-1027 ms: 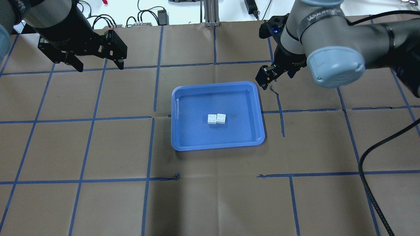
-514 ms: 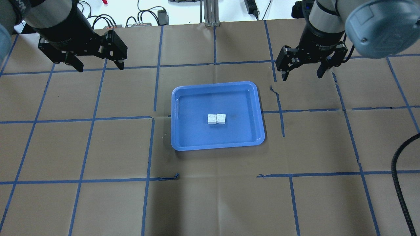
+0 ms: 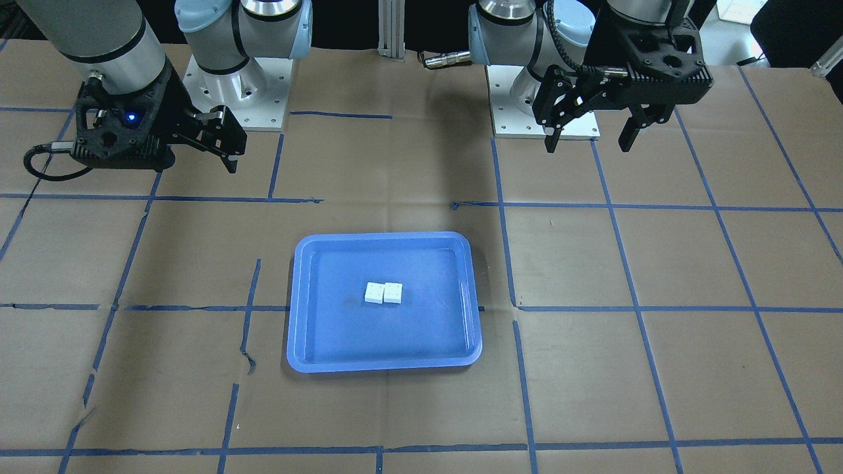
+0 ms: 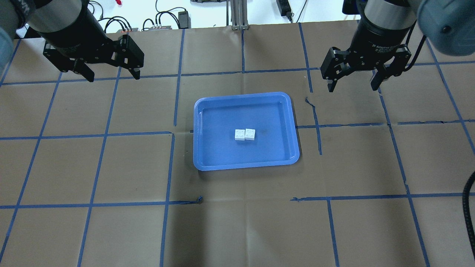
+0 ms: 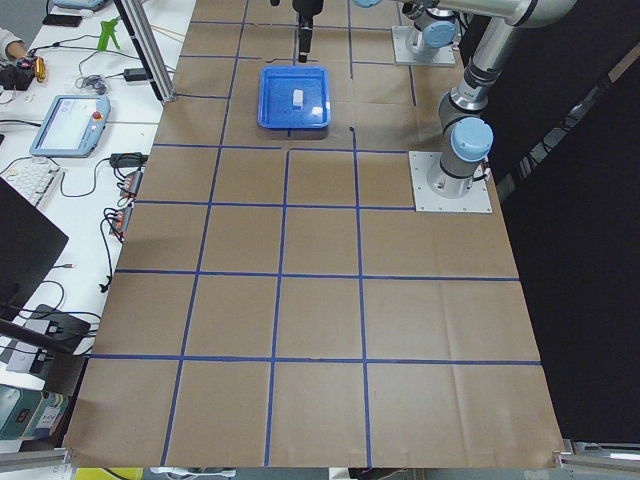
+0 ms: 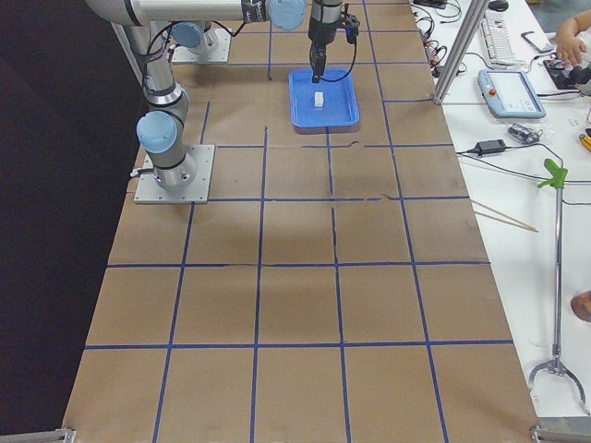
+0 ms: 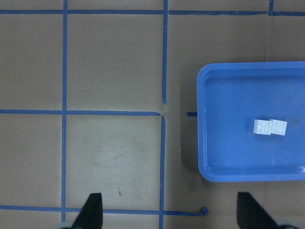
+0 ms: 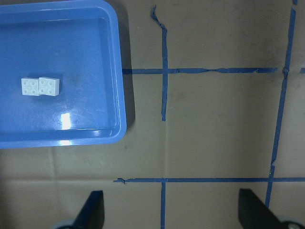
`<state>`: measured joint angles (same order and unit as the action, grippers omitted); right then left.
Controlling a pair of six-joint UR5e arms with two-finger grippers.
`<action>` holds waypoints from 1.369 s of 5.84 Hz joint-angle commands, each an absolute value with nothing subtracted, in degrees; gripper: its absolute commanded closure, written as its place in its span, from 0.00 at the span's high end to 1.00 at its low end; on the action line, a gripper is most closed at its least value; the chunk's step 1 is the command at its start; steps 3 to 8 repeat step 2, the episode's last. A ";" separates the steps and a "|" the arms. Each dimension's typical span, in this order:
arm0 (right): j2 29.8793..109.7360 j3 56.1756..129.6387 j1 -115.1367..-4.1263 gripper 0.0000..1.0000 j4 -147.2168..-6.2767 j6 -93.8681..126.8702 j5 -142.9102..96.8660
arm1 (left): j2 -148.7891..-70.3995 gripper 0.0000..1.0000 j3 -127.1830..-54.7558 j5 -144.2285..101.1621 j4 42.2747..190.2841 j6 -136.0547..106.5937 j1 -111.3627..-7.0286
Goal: Assemble white blocks and place on blue tray
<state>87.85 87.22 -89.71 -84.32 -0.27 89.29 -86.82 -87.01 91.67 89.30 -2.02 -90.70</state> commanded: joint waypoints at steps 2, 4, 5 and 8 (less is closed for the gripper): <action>87.80 87.28 -89.65 1.00 -84.11 -0.26 89.21 | -86.84 0.99 -87.01 91.58 89.30 -2.02 -90.70; 87.80 87.28 -89.65 1.00 -84.11 -0.26 89.21 | -86.84 0.99 -87.01 91.58 89.30 -2.02 -90.70; 87.80 87.28 -89.65 1.00 -84.11 -0.26 89.21 | -86.84 0.99 -87.01 91.58 89.30 -2.02 -90.70; 87.80 87.28 -89.65 1.00 -84.11 -0.26 89.21 | -86.84 0.99 -87.01 91.58 89.30 -2.02 -90.70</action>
